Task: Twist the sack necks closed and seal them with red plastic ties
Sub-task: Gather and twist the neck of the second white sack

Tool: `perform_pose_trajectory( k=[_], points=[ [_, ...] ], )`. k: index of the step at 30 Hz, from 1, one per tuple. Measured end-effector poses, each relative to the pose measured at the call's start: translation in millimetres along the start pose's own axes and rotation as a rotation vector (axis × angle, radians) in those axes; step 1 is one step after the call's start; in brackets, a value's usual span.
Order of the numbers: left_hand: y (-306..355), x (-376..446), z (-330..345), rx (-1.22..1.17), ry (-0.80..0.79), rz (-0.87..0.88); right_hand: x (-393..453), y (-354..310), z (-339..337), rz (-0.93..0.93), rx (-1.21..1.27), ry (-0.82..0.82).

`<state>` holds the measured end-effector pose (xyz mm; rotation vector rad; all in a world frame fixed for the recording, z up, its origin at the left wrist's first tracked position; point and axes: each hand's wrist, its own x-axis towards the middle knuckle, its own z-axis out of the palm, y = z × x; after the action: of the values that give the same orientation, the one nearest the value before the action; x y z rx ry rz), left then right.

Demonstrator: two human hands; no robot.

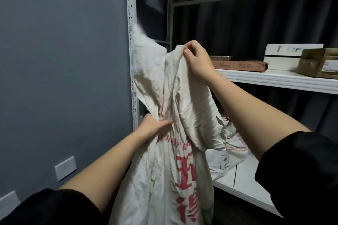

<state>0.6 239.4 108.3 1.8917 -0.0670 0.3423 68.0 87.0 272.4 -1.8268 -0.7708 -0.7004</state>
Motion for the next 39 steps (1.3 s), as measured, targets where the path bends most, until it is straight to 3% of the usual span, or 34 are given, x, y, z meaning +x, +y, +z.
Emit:
perform_pose_trajectory(
  k=[4,7,10,20,22,26,29,34,37,39],
  points=[
    [-0.3,2.5,-2.9,-0.096,0.060,0.009,-5.8,-3.0,-1.9,0.037,0.130,-0.053],
    [-4.3,1.6,-5.5,-0.157,0.178,0.021,-24.1,10.1,-11.6,0.273,0.232,-0.205],
    [-14.1,0.2,-12.5,-0.366,0.309,-0.054,-51.8,40.4,-19.9,0.461,0.232,-0.331],
    [-11.5,-1.1,-16.0,-0.540,0.318,-0.278,-92.1,93.0,-4.3,0.485,0.203,-0.612],
    [-10.8,-0.9,-17.9,-0.548,0.314,-0.300,-91.0,102.0,0.0,0.485,0.081,-0.535],
    [-10.6,-1.0,-20.1,-0.429,0.350,-0.269,-77.4,99.9,-1.0,0.330,0.006,-0.104],
    [-9.8,0.9,-17.2,-0.321,0.363,-0.212,-48.7,68.0,-13.3,0.196,-0.145,0.028],
    [-9.8,-3.7,-12.7,-0.315,0.158,-0.172,-14.5,23.0,-18.7,-0.137,-0.434,0.048],
    [-7.5,-8.0,-8.6,-0.234,0.075,-0.148,-0.2,1.0,-20.8,-0.282,-0.623,-0.101],
    [-8.6,-6.8,-6.8,-0.172,0.080,-0.074,4.9,-6.3,-20.9,-0.278,-0.601,-0.209]
  ],
)
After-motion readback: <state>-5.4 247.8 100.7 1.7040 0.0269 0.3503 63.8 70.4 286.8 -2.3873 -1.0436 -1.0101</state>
